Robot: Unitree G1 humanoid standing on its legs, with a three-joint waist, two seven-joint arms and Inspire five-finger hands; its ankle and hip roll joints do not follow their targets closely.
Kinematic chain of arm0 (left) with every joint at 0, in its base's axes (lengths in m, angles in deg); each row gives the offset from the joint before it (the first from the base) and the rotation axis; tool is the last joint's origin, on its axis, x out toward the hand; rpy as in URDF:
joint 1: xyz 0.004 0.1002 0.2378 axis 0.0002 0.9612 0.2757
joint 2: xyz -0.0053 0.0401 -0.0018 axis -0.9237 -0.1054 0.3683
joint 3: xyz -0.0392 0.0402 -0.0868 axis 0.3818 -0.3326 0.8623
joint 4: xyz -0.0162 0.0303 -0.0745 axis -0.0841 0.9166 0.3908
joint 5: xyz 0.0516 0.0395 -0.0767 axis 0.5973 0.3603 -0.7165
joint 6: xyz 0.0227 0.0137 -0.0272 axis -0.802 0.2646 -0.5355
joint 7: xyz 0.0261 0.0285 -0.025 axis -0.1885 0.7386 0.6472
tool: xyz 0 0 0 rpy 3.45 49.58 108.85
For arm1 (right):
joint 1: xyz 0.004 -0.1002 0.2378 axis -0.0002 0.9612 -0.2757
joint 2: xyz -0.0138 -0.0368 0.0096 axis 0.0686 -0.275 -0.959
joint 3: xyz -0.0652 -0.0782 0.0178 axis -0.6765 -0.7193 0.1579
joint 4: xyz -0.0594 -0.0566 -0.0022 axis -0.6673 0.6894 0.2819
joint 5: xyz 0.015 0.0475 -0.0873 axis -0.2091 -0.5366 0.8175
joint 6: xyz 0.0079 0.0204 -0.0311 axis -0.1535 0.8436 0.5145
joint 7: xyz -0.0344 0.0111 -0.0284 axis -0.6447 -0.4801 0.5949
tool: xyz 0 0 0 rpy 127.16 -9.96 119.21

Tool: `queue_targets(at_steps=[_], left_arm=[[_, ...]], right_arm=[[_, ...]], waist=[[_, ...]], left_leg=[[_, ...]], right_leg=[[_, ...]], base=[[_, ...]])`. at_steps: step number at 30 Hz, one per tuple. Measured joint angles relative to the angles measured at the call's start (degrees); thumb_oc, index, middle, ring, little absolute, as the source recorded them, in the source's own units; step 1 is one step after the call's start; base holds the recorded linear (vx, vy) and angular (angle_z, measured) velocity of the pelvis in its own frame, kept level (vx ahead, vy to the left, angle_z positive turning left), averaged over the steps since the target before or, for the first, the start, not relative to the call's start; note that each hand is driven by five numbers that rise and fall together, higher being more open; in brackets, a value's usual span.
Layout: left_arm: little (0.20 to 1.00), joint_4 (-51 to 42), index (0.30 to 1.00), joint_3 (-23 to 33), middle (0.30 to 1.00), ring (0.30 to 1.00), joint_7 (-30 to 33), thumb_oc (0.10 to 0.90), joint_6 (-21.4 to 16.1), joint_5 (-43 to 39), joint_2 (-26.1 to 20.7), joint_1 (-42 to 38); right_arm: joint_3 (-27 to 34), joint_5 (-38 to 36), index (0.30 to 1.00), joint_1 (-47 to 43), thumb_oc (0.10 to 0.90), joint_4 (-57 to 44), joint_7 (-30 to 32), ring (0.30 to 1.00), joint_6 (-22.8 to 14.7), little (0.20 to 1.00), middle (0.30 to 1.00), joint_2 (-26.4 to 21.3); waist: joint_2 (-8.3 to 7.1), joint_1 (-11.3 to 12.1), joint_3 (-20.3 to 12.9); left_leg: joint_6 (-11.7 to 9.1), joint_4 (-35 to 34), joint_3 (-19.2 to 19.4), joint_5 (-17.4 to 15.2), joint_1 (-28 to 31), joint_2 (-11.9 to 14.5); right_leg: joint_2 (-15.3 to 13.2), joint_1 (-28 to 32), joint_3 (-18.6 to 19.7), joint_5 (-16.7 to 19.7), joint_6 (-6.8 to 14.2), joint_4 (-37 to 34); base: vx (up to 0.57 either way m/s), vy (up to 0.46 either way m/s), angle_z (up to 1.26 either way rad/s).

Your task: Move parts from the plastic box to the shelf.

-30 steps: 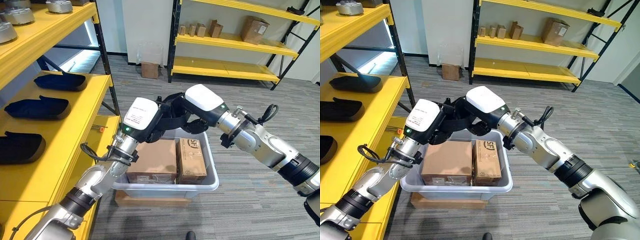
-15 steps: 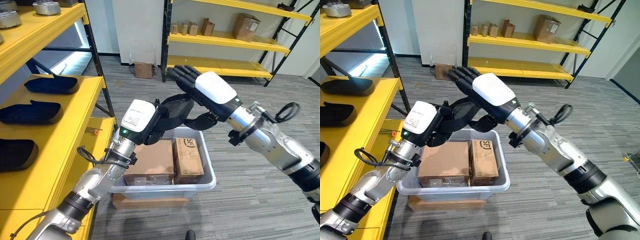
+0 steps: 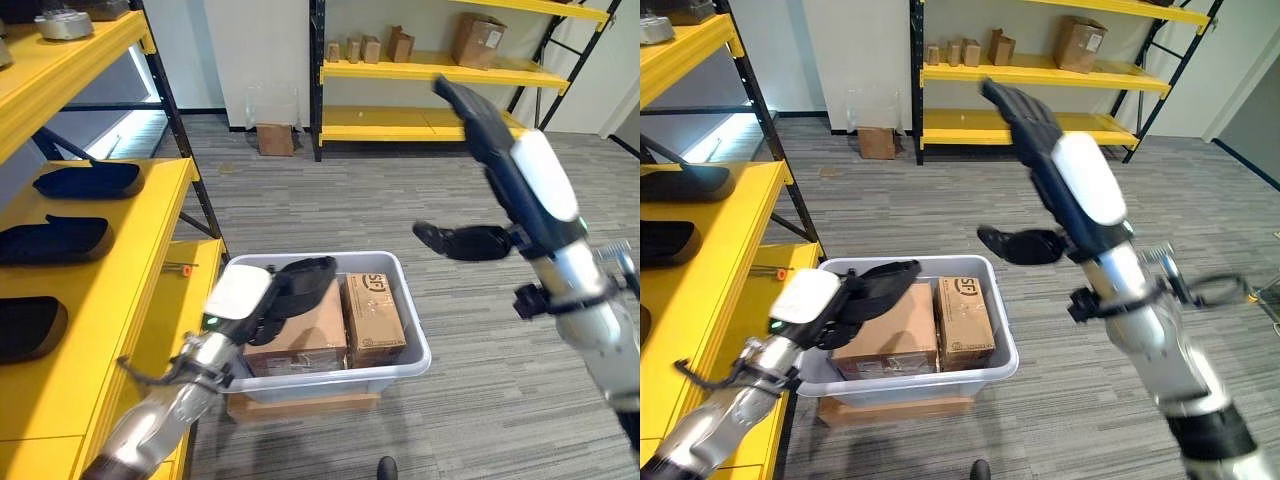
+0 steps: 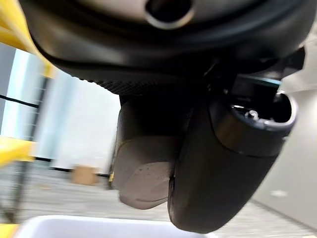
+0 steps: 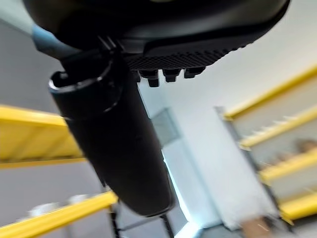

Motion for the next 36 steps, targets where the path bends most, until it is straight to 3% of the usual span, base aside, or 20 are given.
queue_targets(at_steps=[3,9,16,20,24,25,27,29,30,31,32,34,36], left_arm=[[0.3,-1.35,0.3,5.69,0.3,0.3,0.21,0.4,-0.08,-0.4,0.19,3.39],[0.3,-4.17,0.3,11.22,0.3,0.3,0.17,0.4,-0.31,-2.07,1.09,8.59],[0.3,-8.39,0.3,12.86,0.3,0.3,0.17,0.4,-0.34,-4.9,2.93,10.89],[0.3,-10.19,0.3,13.12,0.3,0.3,0.76,0.4,-0.54,-6.57,3.25,10.87],[0.3,-10.67,0.3,13.18,0.3,0.3,1.0,0.4,-1.24,-6.99,3.76,9.56],[0.3,-10.59,0.3,13.31,0.3,0.3,1.39,0.4,-1.14,-7.0,4.11,9.66],[0.3,-10.89,0.3,14.12,0.3,0.3,2.39,0.4,-1.15,-6.98,4.64,8.15],[0.3,-10.56,0.3,13.38,0.3,0.3,1.99,0.4,-1.19,-6.9,4.38,6.21],[0.3,-10.59,0.3,13.39,0.3,0.3,1.97,0.4,-1.14,-6.9,4.34,6.35],[0.3,-10.69,0.3,13.39,0.3,0.3,1.94,0.4,-1.16,-6.91,4.5,6.46],[0.3,-10.91,0.3,14.29,0.3,0.3,1.98,0.4,-1.19,-6.94,3.58,6.31],[0.3,-10.72,0.3,14.55,0.3,0.3,1.85,0.4,-1.04,-6.92,2.89,6.33],[0.3,-11.28,0.3,14.73,0.3,0.3,1.87,0.4,-1.33,-6.94,2.74,6.43]], right_arm=[[0.9,-0.12,1.0,4.96,0.9,0.05,-0.26,1.0,0.27,1.0,1.0,1.9],[1.0,-0.09,1.0,7.59,0.9,1.3,-1.16,1.0,0.44,1.0,1.0,5.64],[0.43,-0.14,1.0,7.46,0.9,3.65,-1.67,1.0,0.84,1.0,1.0,6.62],[-4.24,-0.43,1.0,2.12,0.9,4.55,-1.64,1.0,0.98,1.0,1.0,6.18],[-7.41,-0.91,1.0,-2.31,0.9,4.64,-2.27,1.0,0.79,1.0,1.0,5.15],[-7.93,-1.49,1.0,-2.83,0.9,4.52,-2.09,1.0,0.81,1.0,1.0,4.58],[-10.63,-2.38,1.0,-8.13,0.9,3.68,-2.09,1.0,0.7,1.0,1.0,0.82],[-10.48,-2.38,1.0,-10.51,0.9,3.46,-2.08,1.0,0.36,1.0,1.0,-0.74],[-10.49,-2.37,1.0,-10.78,0.9,3.36,-2.02,1.0,0.36,1.0,1.0,-0.57],[-10.47,-2.36,1.0,-10.72,0.9,3.05,-2.01,1.0,0.35,1.0,1.0,-1.63],[-10.24,-2.33,1.0,-10.37,0.9,2.94,-1.93,1.0,0.32,1.0,1.0,-1.42],[-9.94,-2.3,1.0,-9.25,0.9,2.68,-2.01,1.0,0.32,1.0,1.0,-1.05],[-8.05,-2.36,1.0,-7.96,0.9,1.4,-1.91,1.0,0.19,1.0,1.0,-0.48]], waist=[[0.66,0.05,0.01],[1.77,0.29,0.28],[4.67,2.96,2.01],[6.49,3.72,3.63],[6.83,5.46,6.18],[7.27,6.49,6.65],[6.56,7.62,8.27],[6.98,7.3,10.63],[7.07,8.98,11.03],[8.08,9.54,11.45],[6.56,9.96,12.72],[3.81,9.75,13.1],[3.9,8.37,13.1]], left_leg=[[-0.1,0.08,-0.01,-0.08,0.1,0.18],[-0.33,0.19,-0.08,0.03,0.18,0.29],[-0.24,0.23,-0.72,0.28,0.03,1.25],[-0.93,1.11,-1.76,1.37,-2.09,3.06],[-0.3,1.19,-2.28,1.75,-3.12,5.51],[-0.39,3.21,-3.09,2.42,-5.1,5.96],[-2.77,5.38,-5.29,6.09,-10.1,6.75],[-0.9,3.8,-7.13,11.78,-12.39,6.43],[1.22,2.46,-6.75,13.59,-12.76,5.32],[7.67,2.63,-4.87,3.21,-12.79,4.71],[8.65,5.34,-5.38,-3.27,-13.89,3.13],[5.51,13.53,-2.46,-3.09,-15.02,1.68],[4.14,17.34,-1.03,-2.93,-13.2,2.0]], right_leg=[[0.35,0.0,0.1,-0.09,0.03,-0.02],[0.26,0.16,-0.04,-0.17,0.08,0.08],[1.22,0.43,-0.65,-0.38,-0.31,0.43],[2.79,-2.84,-1.04,-1.62,-1.49,4.32],[4.44,-5.74,-1.32,-4.31,-2.74,8.76],[5.02,-7.23,-2.8,-5.4,-3.27,12.11],[5.46,-13.19,-6.02,-11.45,-7.25,21.96],[3.59,-12.42,-10.52,-12.43,-7.99,21.27],[3.37,-12.31,-12.07,-12.8,-9.18,21.54],[3.25,-11.74,-13.69,-13.4,-9.49,21.43],[1.17,-11.04,-15.49,-13.53,-10.06,21.23],[-2.44,-9.03,-19.28,-11.47,-12.33,17.86],[-2.66,-6.63,-21.13,-10.51,-11.8,13.94]], base=[[0.01,-0.033,-0.02],[-0.03,-0.078,0.01],[-0.09,-0.132,0.02],[-0.21,-0.21,0.01],[-0.16,-0.296,0.02],[-0.21,-0.359,0.09],[-0.16,-0.239,0.64],[-0.07,-0.247,1.11],[-0.04,-0.195,0.81],[-0.09,-0.125,0.97],[-0.08,-0.117,0.95],[-0.04,-0.092,0.92],[-0.04,-0.051,0.99]])
